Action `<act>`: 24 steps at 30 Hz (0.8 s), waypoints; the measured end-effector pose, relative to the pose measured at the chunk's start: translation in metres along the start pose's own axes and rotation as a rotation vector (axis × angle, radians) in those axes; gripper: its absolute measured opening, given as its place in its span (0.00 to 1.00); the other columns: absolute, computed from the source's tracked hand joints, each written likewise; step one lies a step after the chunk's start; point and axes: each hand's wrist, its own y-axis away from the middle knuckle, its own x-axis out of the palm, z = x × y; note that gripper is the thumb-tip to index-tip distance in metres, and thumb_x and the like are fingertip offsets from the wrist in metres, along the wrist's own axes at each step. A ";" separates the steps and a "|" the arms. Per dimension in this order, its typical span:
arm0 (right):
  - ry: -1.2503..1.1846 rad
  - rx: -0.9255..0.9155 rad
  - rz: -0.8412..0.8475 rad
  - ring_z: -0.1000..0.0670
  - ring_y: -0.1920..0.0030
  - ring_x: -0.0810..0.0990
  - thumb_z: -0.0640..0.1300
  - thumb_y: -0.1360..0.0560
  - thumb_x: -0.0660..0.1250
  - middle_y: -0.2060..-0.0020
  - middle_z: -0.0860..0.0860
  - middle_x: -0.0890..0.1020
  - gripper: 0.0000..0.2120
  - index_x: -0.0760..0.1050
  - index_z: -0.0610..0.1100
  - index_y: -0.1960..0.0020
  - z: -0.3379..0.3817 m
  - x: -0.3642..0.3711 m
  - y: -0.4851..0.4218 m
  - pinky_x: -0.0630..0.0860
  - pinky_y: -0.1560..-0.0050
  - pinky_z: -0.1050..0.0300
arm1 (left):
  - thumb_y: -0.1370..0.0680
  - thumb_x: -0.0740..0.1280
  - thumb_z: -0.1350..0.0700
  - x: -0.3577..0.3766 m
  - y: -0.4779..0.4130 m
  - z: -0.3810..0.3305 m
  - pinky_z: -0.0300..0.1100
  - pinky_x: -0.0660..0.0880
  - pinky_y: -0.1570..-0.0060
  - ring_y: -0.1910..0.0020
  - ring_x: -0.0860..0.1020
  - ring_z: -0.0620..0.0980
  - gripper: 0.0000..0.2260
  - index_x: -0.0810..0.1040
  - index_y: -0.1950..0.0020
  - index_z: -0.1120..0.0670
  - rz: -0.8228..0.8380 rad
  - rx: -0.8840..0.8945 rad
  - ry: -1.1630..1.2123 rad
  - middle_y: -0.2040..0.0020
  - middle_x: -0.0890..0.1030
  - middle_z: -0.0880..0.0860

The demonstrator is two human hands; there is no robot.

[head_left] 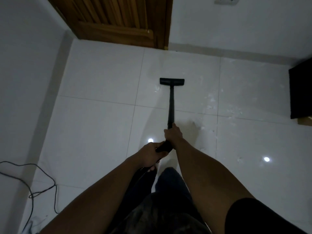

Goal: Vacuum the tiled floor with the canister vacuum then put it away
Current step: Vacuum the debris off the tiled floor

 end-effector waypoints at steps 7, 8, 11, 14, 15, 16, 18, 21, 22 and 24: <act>0.022 -0.035 0.045 0.42 0.40 0.78 0.42 0.20 0.61 0.35 0.43 0.75 0.31 0.55 0.46 0.20 0.061 0.006 -0.039 0.75 0.51 0.55 | 0.18 0.64 0.52 -0.060 -0.023 -0.024 0.39 0.74 0.74 0.76 0.75 0.52 0.06 0.79 0.48 0.53 -0.010 0.029 -0.003 0.67 0.78 0.57; 0.034 -0.039 0.057 0.42 0.42 0.78 0.43 0.20 0.61 0.35 0.43 0.75 0.32 0.55 0.48 0.19 0.068 0.004 -0.046 0.74 0.52 0.55 | 0.18 0.65 0.52 -0.066 -0.029 -0.027 0.40 0.75 0.72 0.76 0.75 0.52 0.06 0.79 0.48 0.52 -0.007 0.037 0.010 0.68 0.79 0.56; 0.072 -0.061 0.097 0.45 0.49 0.78 0.43 0.21 0.62 0.39 0.44 0.77 0.31 0.57 0.50 0.20 0.092 -0.001 -0.065 0.72 0.59 0.57 | 0.18 0.66 0.50 -0.082 -0.045 -0.037 0.44 0.75 0.73 0.75 0.76 0.55 0.07 0.79 0.43 0.50 -0.019 0.028 0.058 0.70 0.79 0.54; 0.106 -0.077 0.126 0.45 0.51 0.78 0.44 0.22 0.62 0.41 0.45 0.78 0.29 0.61 0.50 0.22 0.126 -0.002 -0.087 0.72 0.58 0.56 | 0.18 0.66 0.52 -0.105 -0.060 -0.050 0.42 0.75 0.75 0.76 0.76 0.53 0.10 0.76 0.37 0.46 -0.065 0.021 0.122 0.70 0.80 0.53; 0.104 -0.075 0.131 0.45 0.49 0.79 0.45 0.22 0.63 0.41 0.45 0.79 0.28 0.61 0.50 0.23 0.136 -0.002 -0.092 0.73 0.56 0.55 | 0.18 0.66 0.53 -0.112 -0.063 -0.055 0.41 0.74 0.75 0.76 0.76 0.51 0.11 0.75 0.36 0.45 -0.081 0.024 0.138 0.70 0.79 0.52; 0.093 -0.072 0.139 0.44 0.47 0.79 0.45 0.22 0.63 0.41 0.45 0.79 0.28 0.62 0.50 0.23 0.147 -0.002 -0.099 0.75 0.53 0.54 | 0.18 0.65 0.54 -0.120 -0.068 -0.060 0.39 0.74 0.75 0.76 0.76 0.48 0.11 0.75 0.35 0.45 -0.102 0.022 0.146 0.69 0.79 0.51; 0.075 -0.057 0.146 0.43 0.44 0.80 0.44 0.22 0.63 0.40 0.45 0.79 0.28 0.62 0.50 0.23 0.166 -0.002 -0.112 0.77 0.50 0.52 | 0.18 0.65 0.56 -0.135 -0.081 -0.069 0.35 0.73 0.73 0.78 0.75 0.39 0.13 0.76 0.33 0.49 -0.139 0.006 0.135 0.68 0.78 0.48; 0.067 -0.047 0.147 0.43 0.43 0.79 0.46 0.22 0.62 0.38 0.45 0.78 0.30 0.59 0.51 0.21 0.187 -0.005 -0.133 0.79 0.47 0.51 | 0.18 0.65 0.56 -0.150 -0.098 -0.081 0.35 0.73 0.73 0.78 0.74 0.38 0.14 0.75 0.32 0.48 -0.169 -0.003 0.159 0.67 0.78 0.49; 0.056 -0.036 0.148 0.43 0.42 0.79 0.46 0.21 0.62 0.37 0.45 0.78 0.31 0.57 0.51 0.20 0.195 -0.007 -0.141 0.79 0.46 0.50 | 0.18 0.65 0.56 -0.155 -0.104 -0.085 0.35 0.72 0.74 0.78 0.74 0.39 0.15 0.74 0.31 0.48 -0.183 -0.007 0.173 0.67 0.78 0.49; 0.023 -0.008 0.145 0.43 0.40 0.78 0.47 0.20 0.61 0.34 0.45 0.76 0.31 0.55 0.52 0.19 0.209 -0.011 -0.153 0.77 0.47 0.53 | 0.18 0.66 0.55 -0.164 -0.116 -0.092 0.33 0.72 0.74 0.79 0.73 0.38 0.17 0.74 0.29 0.49 -0.207 -0.020 0.177 0.67 0.77 0.49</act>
